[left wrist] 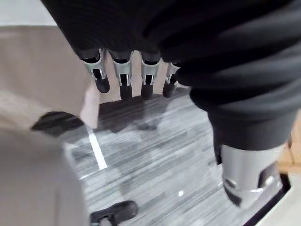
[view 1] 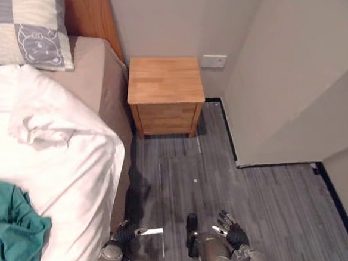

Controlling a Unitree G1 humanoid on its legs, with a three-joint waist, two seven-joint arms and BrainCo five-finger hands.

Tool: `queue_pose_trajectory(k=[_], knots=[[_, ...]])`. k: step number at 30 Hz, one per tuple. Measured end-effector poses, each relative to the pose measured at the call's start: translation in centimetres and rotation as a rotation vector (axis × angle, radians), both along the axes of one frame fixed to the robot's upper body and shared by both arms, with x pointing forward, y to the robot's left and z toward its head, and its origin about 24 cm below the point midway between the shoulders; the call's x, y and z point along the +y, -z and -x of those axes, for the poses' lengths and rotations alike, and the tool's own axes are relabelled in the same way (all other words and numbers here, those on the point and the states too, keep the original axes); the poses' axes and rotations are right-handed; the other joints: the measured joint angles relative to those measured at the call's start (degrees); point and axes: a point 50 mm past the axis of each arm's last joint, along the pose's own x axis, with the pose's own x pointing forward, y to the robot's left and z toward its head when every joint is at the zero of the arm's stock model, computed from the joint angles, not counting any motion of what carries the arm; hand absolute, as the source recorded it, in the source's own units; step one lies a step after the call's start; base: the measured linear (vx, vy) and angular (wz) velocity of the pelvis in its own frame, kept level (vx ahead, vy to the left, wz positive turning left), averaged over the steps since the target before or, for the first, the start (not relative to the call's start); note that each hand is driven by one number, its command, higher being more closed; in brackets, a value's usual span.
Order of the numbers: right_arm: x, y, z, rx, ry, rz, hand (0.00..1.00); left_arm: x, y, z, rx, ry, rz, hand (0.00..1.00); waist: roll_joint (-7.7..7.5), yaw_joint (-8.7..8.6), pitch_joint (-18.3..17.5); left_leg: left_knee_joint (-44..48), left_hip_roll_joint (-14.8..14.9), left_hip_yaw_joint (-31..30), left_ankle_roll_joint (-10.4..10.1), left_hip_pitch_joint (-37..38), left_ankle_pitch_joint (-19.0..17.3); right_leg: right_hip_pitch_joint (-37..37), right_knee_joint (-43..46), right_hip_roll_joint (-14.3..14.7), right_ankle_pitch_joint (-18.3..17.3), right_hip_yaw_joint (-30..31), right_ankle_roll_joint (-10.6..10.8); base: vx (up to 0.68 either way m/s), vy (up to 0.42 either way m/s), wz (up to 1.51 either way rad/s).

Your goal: Tidy the bed and pick cloth on bed and put in laundry

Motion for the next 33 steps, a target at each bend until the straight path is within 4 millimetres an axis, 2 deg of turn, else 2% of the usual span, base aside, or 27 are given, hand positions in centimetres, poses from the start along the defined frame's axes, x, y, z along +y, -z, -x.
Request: queue_pose_trajectory(k=[1, 3, 5, 6, 7, 8, 9, 10, 11, 12, 13, 15, 16, 17, 18, 19, 20, 21, 22, 23, 24, 25, 26, 27, 29, 31, 33], knots=[[0.0, 0.1, 0.1, 0.011, -0.015, 0.007, 0.00, 0.0, -0.2, -0.3, -0.017, -0.001, 0.005, 0.00, 0.52, 0.64, 0.01, 2.82, -0.21, 0.13, 0.60, -2.33, -2.51, 2.45, -0.78, 0.19, -0.93, 0.13, -0.17, 0.47, -0.128, 0.04], [0.2, 0.1, -0.2, 0.016, -0.059, 0.015, 0.00, 0.3, -0.6, -0.7, -0.056, -0.009, 0.008, 0.00, -1.15, 1.47, 0.27, -2.64, -2.94, 3.24, 1.67, -6.13, -7.34, 8.03, -2.84, -1.21, -2.29, -0.24, 0.20, 0.42, -0.123, 0.14], [0.5, 0.1, -0.3, 0.016, -0.104, 0.031, 0.00, 0.1, -0.8, -0.9, -0.096, -0.027, 0.026, 0.00, -2.29, 3.25, -0.44, -22.93, -7.22, 11.43, 1.18, -7.96, -7.19, 11.38, -2.74, -3.86, -6.35, -2.12, 1.69, 0.50, -0.096, 0.20], [0.7, 0.1, -0.3, 0.016, -0.120, 0.037, 0.00, 0.1, -0.9, -0.9, -0.106, -0.030, 0.028, 0.00, -2.21, 3.57, -0.49, -26.28, -7.32, 13.75, 1.36, -8.14, -6.91, 11.82, -2.10, -3.95, -7.48, -2.61, 2.06, 0.46, -0.033, 0.32], [0.9, 0.1, -0.3, 0.021, -0.146, 0.048, 0.00, 0.1, -1.0, -0.9, -0.114, -0.039, 0.030, 0.00, -2.01, 4.30, -0.83, -31.01, -7.68, 17.36, 3.26, -8.33, -5.93, 13.09, -0.40, -3.73, -10.43, -4.95, 2.99, 0.63, 0.007, 0.56], [1.4, 0.3, -0.2, 0.038, -0.151, 0.040, 0.00, 0.2, -0.9, -0.7, -0.103, -0.044, 0.028, 0.00, -2.37, 4.56, -2.08, -34.47, -9.38, 17.70, 10.71, -7.50, -3.58, 13.71, 4.13, -4.38, -14.13, -7.20, 5.40, 0.65, 0.014, 0.59], [1.8, 0.4, -0.1, 0.047, -0.157, 0.032, 0.00, 0.4, -0.9, -0.9, -0.103, -0.054, 0.026, 0.00, -3.73, 4.82, -2.21, -34.83, -10.33, 17.42, 10.94, -6.90, -3.49, 12.54, 8.35, -5.77, -15.69, -8.06, 7.01, 0.67, 0.007, 0.73], [2.3, 0.2, -0.7, 0.028, -0.190, 0.026, 0.00, 0.6, -0.7, -0.5, -0.077, -0.071, 0.025, 0.00, -5.63, 5.36, -2.89, -39.09, -13.21, 15.27, 10.98, -4.31, -3.46, 5.23, 25.75, -9.54, -15.01, -8.99, 8.13, 0.43, -0.011, 0.89], [2.4, 0.0, -1.1, 0.009, -0.188, 0.021, 0.00, 0.9, -0.7, -0.5, -0.066, -0.071, 0.015, 0.00, -6.51, 5.01, -2.66, -41.39, -14.71, 12.19, 11.12, -1.81, -3.41, -0.91, 39.92, -12.10, -11.78, -7.79, 8.22, 0.50, -0.050, 1.14], [2.4, 0.0, -1.0, 0.014, -0.180, 0.016, 0.00, 1.2, -0.6, -0.4, -0.058, -0.073, 0.010, 0.00, -6.69, 4.58, -2.70, -41.67, -15.03, 10.22, 11.21, -0.52, -3.50, -2.14, 41.91, -11.84, -13.13, -6.76, 7.66, 0.52, -0.106, 1.84], [2.2, 0.2, -0.7, 0.018, -0.153, 0.005, 0.00, 1.6, -0.4, 0.2, -0.029, -0.102, 0.001, 0.00, -5.88, 3.56, -2.44, -43.17, -14.99, 4.07, 11.05, 2.92, -3.60, -2.29, 38.28, -10.27, -16.24, -6.01, 6.96, 0.64, -0.195, 2.12], [1.8, 0.1, -0.4, 0.002, -0.121, 0.000, 0.00, 2.0, -0.2, 0.6, -0.004, -0.128, -0.001, 0.00, -4.77, 2.69, -2.25, -43.97, -13.59, -4.40, 10.19, 5.87, -3.80, -2.29, 25.58, -6.25, -16.98, -1.33, 6.99, 0.52, -0.230, 2.22], [1.4, 0.0, -0.3, -0.008, -0.089, 0.010, 0.00, 2.5, -0.2, 0.6, -0.003, -0.137, -0.009, 0.00, -3.74, 2.58, -2.14, -43.79, -12.66, -10.65, 9.17, 6.71, -4.16, -3.60, 15.85, -3.53, -16.07, 6.72, 7.94, 0.38, -0.225, 1.89], [1.3, -0.1, -0.5, -0.019, -0.076, 0.015, 0.00, 2.7, -0.2, 0.6, -0.002, -0.137, -0.013, 0.00, -3.91, 2.59, -2.24, -43.49, -12.61, -12.63, 8.51, 6.67, -4.33, -4.02, 12.93, -3.25, -14.68, 10.66, 8.34, 0.55, -0.356, 2.76], [1.0, -0.3, -0.3, -0.040, -0.041, 0.039, 0.00, 3.1, -0.2, 0.9, 0.009, -0.144, -0.023, 0.00, -4.92, 2.61, -2.81, -41.58, -12.77, -17.08, 4.80, 6.57, -6.57, -3.99, 5.37, -3.96, -9.45, 19.99, 10.33, 0.46, -0.322, 2.11], [1.2, -0.3, -0.2, -0.048, -0.030, 0.046, 0.00, 3.4, -0.2, 1.0, 0.012, -0.148, -0.028, 0.00, -5.33, 2.90, -3.00, -40.95, -13.06, -17.84, 3.59, 6.60, -7.61, -3.99, 3.69, -4.82, -6.77, 21.52, 11.41, 0.46, -0.356, 2.38], [1.8, -0.4, -0.1, -0.065, -0.011, 0.045, 0.00, 4.4, -0.1, 2.0, 0.029, -0.177, -0.047, 0.00, -7.89, 3.25, -3.85, -39.49, -13.92, -18.96, 2.11, 6.57, -9.69, -4.17, 2.21, -6.91, 0.09, 22.86, 12.70, 0.42, -0.511, 1.85], [2.8, -1.3, -1.4, -0.136, -0.027, 0.062, 0.00, 5.6, 0.0, 3.6, 0.057, -0.262, -0.054, 0.00, -8.76, 3.72, -4.12, -36.78, -13.31, -18.77, 0.29, 5.96, -13.33, -4.09, 5.53, -7.41, 0.16, 21.34, 11.78, 0.37, -0.516, 1.58], [2.8, -1.9, -2.2, -0.177, -0.037, 0.084, 0.00, 5.4, 0.2, 4.1, 0.067, -0.292, -0.036, 0.00, -7.25, 4.23, -4.45, -35.80, -11.46, -18.24, -0.12, 5.11, -13.62, -4.14, 6.13, -6.22, 0.07, 19.86, 11.41, 0.34, -0.550, 1.44], [2.3, -4.5, -4.4, -0.323, -0.039, 0.126, 0.00, 4.6, 0.6, 5.5, 0.094, -0.316, -0.010, 0.00, -5.57, 4.09, -5.28, -35.20, -8.83, -15.60, -0.52, 3.21, -12.96, -3.39, 5.32, -5.40, -1.59, 15.86, 8.90, 0.13, -0.279, 1.00], [2.0, -5.6, -5.2, -0.381, -0.034, 0.140, 0.00, 4.3, 0.8, 5.9, 0.105, -0.314, 0.001, 0.00, -5.06, 3.85, -5.33, -35.19, -7.92, -14.13, -0.24, 2.85, -12.16, -2.67, 5.03, -5.41, -1.93, 14.00, 8.29, 0.15, -0.329, 1.16], [1.8, -6.5, -5.8, -0.424, -0.030, 0.154, 0.00, 4.1, 0.9, 6.1, 0.111, -0.307, 0.014, 0.00, -4.89, 3.83, -5.36, -35.46, -7.25, -12.62, -0.50, 2.76, -11.29, -2.06, 4.78, -5.55, -2.01, 12.49, 7.84, 0.12, -0.314, 1.60], [0.4, -9.4, -7.4, -0.548, 0.009, 0.194, 0.00, 3.9, 1.0, 6.5, 0.129, -0.249, 0.014, 0.00, -4.76, 3.99, -5.39, -35.54, -4.92, -4.80, -0.93, 2.16, -8.99, 0.78, 3.58, -6.22, -2.46, 6.57, 6.40, 0.09, -0.305, 1.56], [-0.2, -10.2, -7.8, -0.578, 0.022, 0.210, 0.00, 3.8, 1.0, 6.5, 0.132, -0.231, 0.009, 0.00, -4.77, 3.89, -5.38, -35.57, -4.33, -1.87, -0.97, 2.00, -8.58, 1.48, 3.52, -6.53, -2.64, 4.80, 6.10, 0.05, -0.262, 1.82], [-2.0, -13.4, -9.4, -0.686, 0.059, 0.274, 0.00, 4.0, 0.9, 6.3, 0.136, -0.173, -0.003, 0.00, -5.16, 3.17, -5.36, -37.00, -2.98, 11.57, 1.65, 1.79, -6.69, 4.23, 3.11, -9.01, -4.08, -2.86, 5.48, 0.01, -0.164, 1.64], [-2.7, -15.2, -10.1, -0.739, 0.056, 0.324, 0.00, 4.2, 0.9, 6.3, 0.148, -0.134, -0.020, 0.00, -5.55, 2.58, -5.46, -40.12, -3.23, 16.20, 2.34, 1.68, -4.02, 5.30, 3.15, -10.94, -4.83, -6.63, 6.14, -0.03, -0.022, 1.42], [-2.7, -16.8, -11.1, -0.789, 0.050, 0.360, 0.00, 4.1, 0.9, 6.5, 0.168, -0.078, -0.031, 0.00, -6.36, 3.05, -5.85, -45.06, -5.64, 17.28, 2.83, 2.81, -1.00, 5.75, 2.97, -12.85, -5.13, -8.98, 6.57, -0.05, 0.043, 0.95]])
